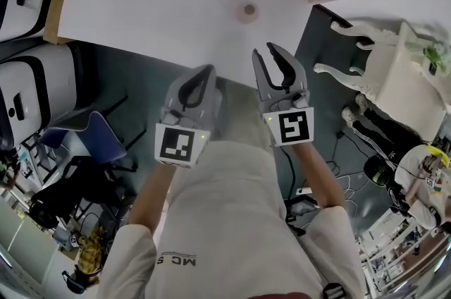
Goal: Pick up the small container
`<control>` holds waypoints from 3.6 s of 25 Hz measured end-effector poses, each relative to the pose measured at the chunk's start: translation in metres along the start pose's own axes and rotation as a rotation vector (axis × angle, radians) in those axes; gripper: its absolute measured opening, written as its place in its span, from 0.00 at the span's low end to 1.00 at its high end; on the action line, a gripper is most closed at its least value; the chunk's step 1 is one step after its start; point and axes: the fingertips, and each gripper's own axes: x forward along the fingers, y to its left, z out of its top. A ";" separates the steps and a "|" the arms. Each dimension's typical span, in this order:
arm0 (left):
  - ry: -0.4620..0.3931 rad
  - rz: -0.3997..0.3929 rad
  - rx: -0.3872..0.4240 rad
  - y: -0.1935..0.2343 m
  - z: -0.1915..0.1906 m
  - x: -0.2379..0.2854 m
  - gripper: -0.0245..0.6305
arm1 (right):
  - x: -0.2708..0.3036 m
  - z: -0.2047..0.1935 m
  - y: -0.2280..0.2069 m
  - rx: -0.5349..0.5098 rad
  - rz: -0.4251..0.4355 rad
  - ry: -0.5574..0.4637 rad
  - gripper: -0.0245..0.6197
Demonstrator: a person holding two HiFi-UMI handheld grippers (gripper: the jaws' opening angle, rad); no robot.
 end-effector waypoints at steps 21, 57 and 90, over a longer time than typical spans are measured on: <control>0.036 0.048 -0.029 0.044 -0.057 0.066 0.04 | 0.086 -0.094 -0.042 -0.008 -0.029 0.107 0.29; 0.093 0.088 -0.065 0.073 -0.118 0.104 0.04 | 0.154 -0.177 -0.059 -0.069 -0.021 0.142 0.23; 0.044 0.061 -0.051 0.058 -0.059 0.083 0.04 | 0.094 -0.093 -0.044 -0.025 0.019 0.077 0.23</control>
